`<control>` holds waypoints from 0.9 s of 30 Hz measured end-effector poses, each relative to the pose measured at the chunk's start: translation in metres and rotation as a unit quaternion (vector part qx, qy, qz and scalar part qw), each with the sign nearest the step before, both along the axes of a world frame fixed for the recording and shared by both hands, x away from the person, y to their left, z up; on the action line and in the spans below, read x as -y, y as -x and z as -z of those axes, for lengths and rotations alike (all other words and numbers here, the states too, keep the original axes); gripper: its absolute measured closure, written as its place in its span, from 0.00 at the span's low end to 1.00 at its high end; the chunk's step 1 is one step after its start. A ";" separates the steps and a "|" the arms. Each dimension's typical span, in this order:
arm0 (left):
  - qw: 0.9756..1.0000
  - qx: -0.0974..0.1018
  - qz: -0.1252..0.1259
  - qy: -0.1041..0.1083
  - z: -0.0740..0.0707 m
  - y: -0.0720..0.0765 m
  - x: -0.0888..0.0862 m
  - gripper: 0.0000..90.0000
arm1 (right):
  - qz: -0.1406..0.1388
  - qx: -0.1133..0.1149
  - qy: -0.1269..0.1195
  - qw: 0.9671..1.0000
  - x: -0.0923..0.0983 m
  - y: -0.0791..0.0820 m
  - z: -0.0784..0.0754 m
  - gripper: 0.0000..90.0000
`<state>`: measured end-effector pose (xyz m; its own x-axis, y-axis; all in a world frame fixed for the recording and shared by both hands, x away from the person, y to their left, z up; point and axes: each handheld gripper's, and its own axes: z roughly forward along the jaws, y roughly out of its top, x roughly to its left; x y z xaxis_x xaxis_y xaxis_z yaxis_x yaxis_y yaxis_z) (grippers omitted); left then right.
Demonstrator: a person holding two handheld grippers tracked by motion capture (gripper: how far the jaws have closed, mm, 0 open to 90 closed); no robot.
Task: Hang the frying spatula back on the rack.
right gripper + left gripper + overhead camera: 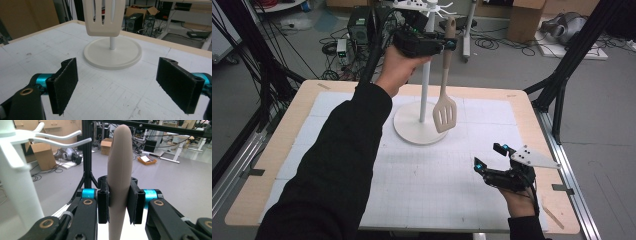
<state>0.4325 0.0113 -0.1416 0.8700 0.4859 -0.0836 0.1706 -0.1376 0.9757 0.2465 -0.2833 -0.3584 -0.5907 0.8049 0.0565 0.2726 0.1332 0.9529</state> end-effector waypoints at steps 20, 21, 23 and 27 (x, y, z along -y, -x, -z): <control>0.998 -0.045 -0.037 0.003 0.002 -0.019 -0.011 0.82 | -0.002 -0.003 -0.006 1.000 0.000 0.002 0.000 0.19; 0.998 -0.045 -0.039 -0.001 0.002 -0.019 -0.011 0.82 | -0.002 -0.003 -0.006 1.000 0.000 0.002 0.000 0.19; 0.998 -0.040 -0.042 -0.006 0.004 -0.018 -0.011 0.82 | 0.000 -0.003 -0.007 1.000 0.001 0.002 0.000 0.19; 0.999 -0.021 -0.046 -0.012 0.006 -0.013 -0.013 0.81 | 0.001 -0.003 -0.006 1.000 0.002 0.002 0.000 0.19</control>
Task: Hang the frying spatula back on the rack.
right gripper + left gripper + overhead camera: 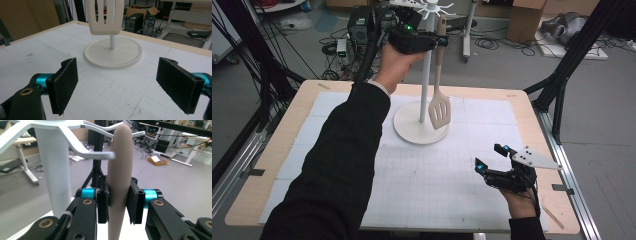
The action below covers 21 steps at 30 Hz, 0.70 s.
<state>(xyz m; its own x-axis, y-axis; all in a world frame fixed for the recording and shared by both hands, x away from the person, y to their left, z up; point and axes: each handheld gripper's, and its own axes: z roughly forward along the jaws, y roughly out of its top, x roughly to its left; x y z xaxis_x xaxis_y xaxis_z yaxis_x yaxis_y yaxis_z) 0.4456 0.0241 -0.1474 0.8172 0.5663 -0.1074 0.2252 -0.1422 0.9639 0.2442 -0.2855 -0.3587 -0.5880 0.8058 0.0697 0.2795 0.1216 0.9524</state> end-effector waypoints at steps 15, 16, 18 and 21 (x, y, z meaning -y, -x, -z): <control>0.998 0.050 -0.022 0.030 0.031 0.031 -0.052 0.42 | 0.000 -0.004 0.008 1.000 -0.002 -0.001 0.003 0.19; 0.998 0.052 -0.020 0.032 0.035 0.034 -0.057 0.40 | -0.001 -0.005 0.008 1.000 -0.003 -0.001 0.004 0.19; 0.998 0.057 -0.016 0.035 0.044 0.042 -0.064 0.34 | -0.003 -0.004 0.011 1.000 -0.003 -0.002 0.004 0.19; 0.997 0.065 -0.021 0.039 0.061 0.055 -0.076 0.19 | 0.000 -0.007 0.011 1.000 -0.004 -0.002 0.005 0.19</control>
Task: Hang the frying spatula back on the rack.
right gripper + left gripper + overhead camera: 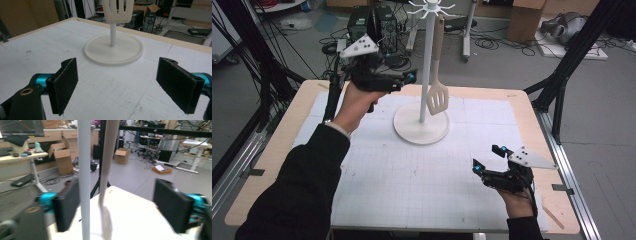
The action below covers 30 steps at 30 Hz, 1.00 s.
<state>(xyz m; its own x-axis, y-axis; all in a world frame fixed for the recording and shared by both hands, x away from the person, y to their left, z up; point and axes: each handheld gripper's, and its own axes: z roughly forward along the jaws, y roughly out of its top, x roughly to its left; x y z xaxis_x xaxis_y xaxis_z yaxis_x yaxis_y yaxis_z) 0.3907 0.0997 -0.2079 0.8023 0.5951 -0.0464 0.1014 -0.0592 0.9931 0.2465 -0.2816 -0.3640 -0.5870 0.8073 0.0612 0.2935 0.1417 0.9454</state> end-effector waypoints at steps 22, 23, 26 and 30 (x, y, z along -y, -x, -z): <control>0.997 -0.018 -0.067 0.034 0.145 0.104 -0.122 0.16 | 0.003 0.001 0.018 1.000 0.002 0.001 0.009 0.19; 0.996 -0.019 -0.075 0.034 0.149 0.107 -0.127 0.16 | 0.004 -0.001 0.017 1.000 0.002 0.001 0.009 0.19; 0.995 -0.029 -0.089 0.036 0.159 0.116 -0.137 0.16 | 0.009 0.003 0.018 1.000 0.003 0.001 0.008 0.19; 0.994 -0.038 -0.096 0.032 0.171 0.127 -0.146 0.17 | 0.013 0.002 0.019 1.000 0.003 0.004 0.006 0.19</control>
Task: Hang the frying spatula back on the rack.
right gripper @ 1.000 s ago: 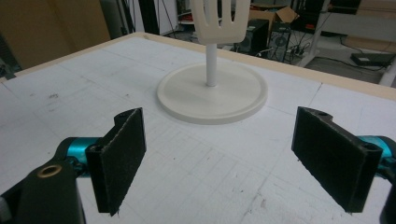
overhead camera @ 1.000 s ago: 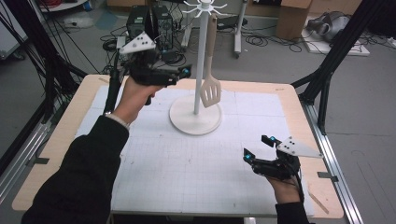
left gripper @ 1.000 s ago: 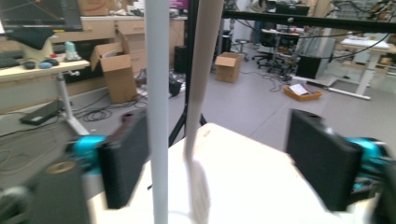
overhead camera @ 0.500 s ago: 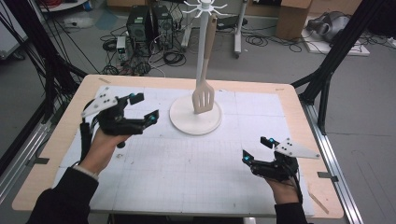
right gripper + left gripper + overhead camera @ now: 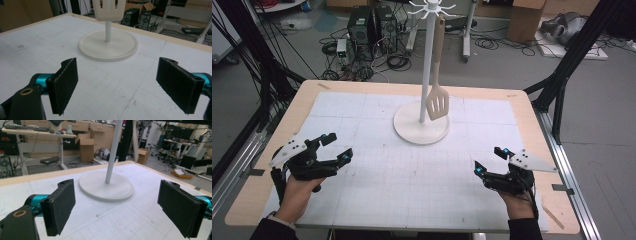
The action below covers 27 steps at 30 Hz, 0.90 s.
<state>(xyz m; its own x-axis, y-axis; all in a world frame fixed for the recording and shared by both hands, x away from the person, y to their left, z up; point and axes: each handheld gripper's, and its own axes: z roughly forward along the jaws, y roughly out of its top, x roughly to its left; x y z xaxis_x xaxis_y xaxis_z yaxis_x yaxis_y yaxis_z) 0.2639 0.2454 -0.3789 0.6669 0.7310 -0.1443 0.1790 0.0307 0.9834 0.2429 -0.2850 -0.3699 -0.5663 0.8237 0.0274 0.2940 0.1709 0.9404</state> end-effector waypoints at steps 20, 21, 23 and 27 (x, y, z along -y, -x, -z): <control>1.000 0.000 0.003 0.008 0.010 0.012 -0.007 0.18 | 0.018 0.006 0.020 1.000 0.000 0.012 0.007 0.19; 1.000 0.000 0.003 0.009 0.010 0.012 -0.007 0.18 | 0.019 0.006 0.021 1.000 0.000 0.012 0.007 0.19; 1.000 0.000 0.000 0.012 0.010 0.013 -0.007 0.18 | 0.018 0.008 0.020 1.000 0.000 0.012 0.007 0.19; 1.000 -0.002 -0.004 0.009 0.011 0.013 -0.009 0.19 | 0.019 0.007 0.018 1.000 0.000 0.013 0.007 0.19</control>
<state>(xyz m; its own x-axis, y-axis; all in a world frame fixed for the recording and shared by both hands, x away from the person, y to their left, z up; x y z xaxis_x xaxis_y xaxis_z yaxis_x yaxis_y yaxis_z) 0.2514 0.2542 -0.3900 0.6601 0.7339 -0.1600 0.1833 0.0492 0.9818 0.2302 -0.2851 -0.3769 -0.5349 0.8448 -0.0107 0.2877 0.1940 0.9379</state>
